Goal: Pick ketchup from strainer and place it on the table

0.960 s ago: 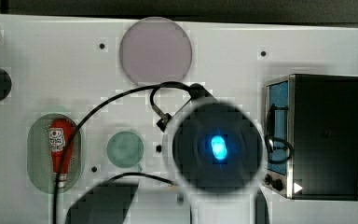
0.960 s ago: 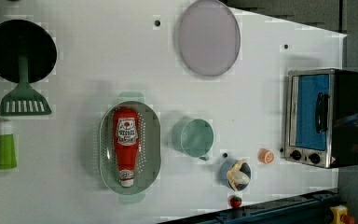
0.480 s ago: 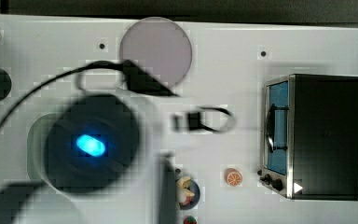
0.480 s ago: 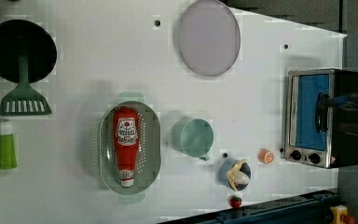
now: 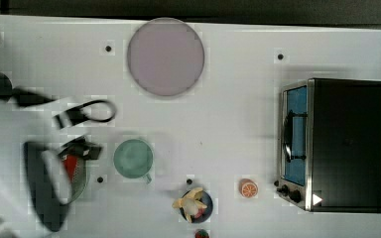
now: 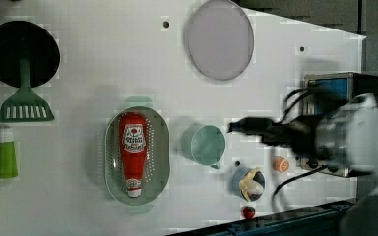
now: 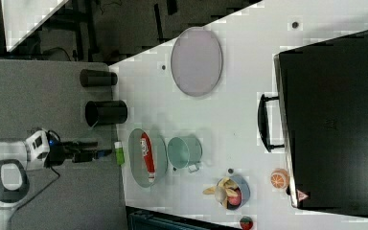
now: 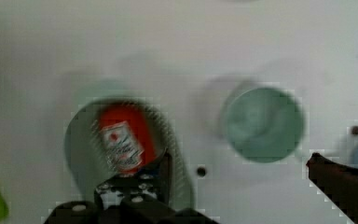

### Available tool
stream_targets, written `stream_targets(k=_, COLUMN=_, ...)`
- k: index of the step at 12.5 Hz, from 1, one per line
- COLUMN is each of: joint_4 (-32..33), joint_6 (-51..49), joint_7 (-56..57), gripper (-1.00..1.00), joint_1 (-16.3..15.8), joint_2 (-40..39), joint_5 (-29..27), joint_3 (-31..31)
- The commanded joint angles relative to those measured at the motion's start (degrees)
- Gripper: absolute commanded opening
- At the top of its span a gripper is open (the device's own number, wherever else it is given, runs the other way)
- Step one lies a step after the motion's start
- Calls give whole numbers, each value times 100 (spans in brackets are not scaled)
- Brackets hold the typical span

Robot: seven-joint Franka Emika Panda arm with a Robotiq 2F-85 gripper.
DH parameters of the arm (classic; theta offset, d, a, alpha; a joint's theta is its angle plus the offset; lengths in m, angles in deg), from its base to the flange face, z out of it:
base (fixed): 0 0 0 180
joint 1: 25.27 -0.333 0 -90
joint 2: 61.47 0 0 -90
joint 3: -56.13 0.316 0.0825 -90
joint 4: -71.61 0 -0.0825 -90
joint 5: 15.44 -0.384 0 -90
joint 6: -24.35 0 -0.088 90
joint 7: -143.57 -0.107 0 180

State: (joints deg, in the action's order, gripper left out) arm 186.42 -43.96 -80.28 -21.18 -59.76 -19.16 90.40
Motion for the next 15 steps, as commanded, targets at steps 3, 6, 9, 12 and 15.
stream_targets(k=3, joint_4=470, joint_6=1190, joint_7=-386, gripper=100, joint_1=-132, joint_2=-415, joint_5=-8, joint_3=809)
stream_targets(k=6, joint_4=968, joint_6=2422, joint_7=-394, gripper=100, joint_1=-164, joint_2=-971, joint_5=257, joint_3=999)
stream_targets(k=9, joint_4=1217, joint_6=3254, joint_7=-929, gripper=100, joint_1=-195, joint_2=-1607, joint_5=1060, joint_3=960)
stream_targets(k=12, joint_4=1211, joint_6=3570, joint_7=-1609, gripper=100, joint_1=-227, joint_2=-2359, joint_5=1858, joint_3=938)
stream_targets(k=15, joint_4=1145, joint_6=3918, joint_7=-1857, gripper=100, joint_1=-250, joint_2=-3025, joint_5=2658, joint_3=862)
